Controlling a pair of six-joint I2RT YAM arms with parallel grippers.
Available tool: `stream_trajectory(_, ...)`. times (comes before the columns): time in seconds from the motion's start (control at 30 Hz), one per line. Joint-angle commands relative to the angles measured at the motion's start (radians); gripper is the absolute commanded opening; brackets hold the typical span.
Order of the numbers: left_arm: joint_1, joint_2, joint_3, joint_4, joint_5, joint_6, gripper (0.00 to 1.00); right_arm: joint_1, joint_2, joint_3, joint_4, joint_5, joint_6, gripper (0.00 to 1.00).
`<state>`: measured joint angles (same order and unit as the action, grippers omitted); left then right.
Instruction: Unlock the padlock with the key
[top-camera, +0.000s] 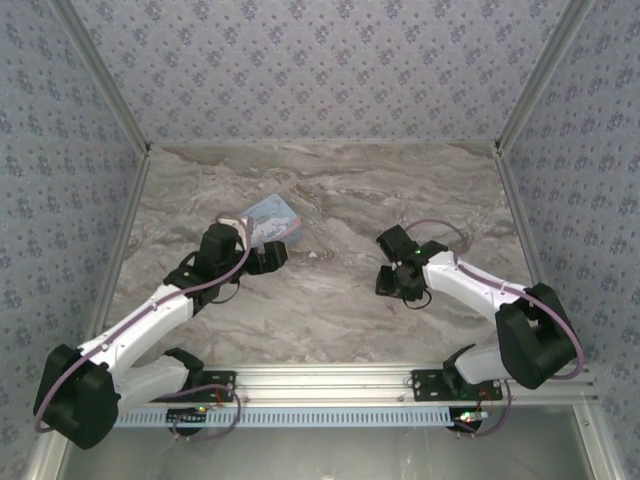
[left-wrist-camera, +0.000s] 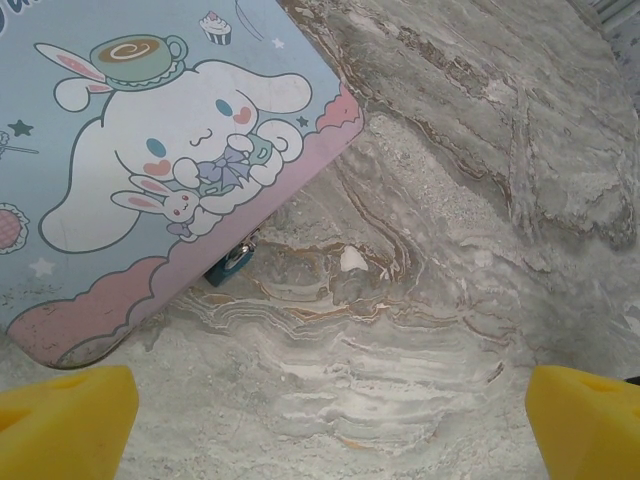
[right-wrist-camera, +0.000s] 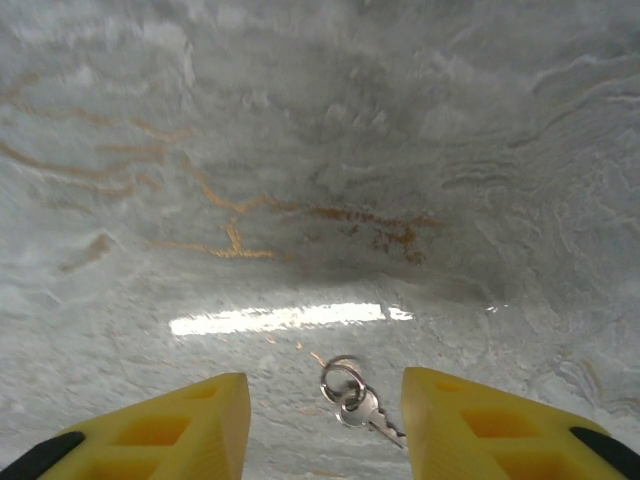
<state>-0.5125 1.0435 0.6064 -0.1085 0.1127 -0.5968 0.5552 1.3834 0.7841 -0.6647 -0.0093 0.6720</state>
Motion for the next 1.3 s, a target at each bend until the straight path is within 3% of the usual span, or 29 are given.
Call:
stream_trajectory(0.0, -0.006, -0.007, 0.000, 0.023, 0.004, -0.008, 0.99, 0.008, 0.036, -0.013, -0.030, -0.027, -0.101, 0.42)
stream_trajectory(0.67, -0.006, 0.005, 0.015, 0.003, -0.015, -0.009, 0.99, 0.034, 0.160, -0.011, -0.016, -0.030, -0.126, 0.24)
stream_trajectory(1.03, -0.006, 0.007, 0.035, -0.016, -0.021, 0.008, 0.99, 0.044, 0.133, 0.008, -0.026, -0.040, -0.104, 0.03)
stream_trajectory(1.17, -0.005, 0.003, 0.036, -0.011, -0.021, 0.009, 0.99, 0.045, 0.104, 0.014, -0.023, -0.043, -0.080, 0.02)
stream_trajectory(1.27, -0.005, 0.004, 0.038, -0.011, -0.021, 0.008, 0.99, 0.045, 0.096, 0.031, -0.047, -0.016, -0.078, 0.09)
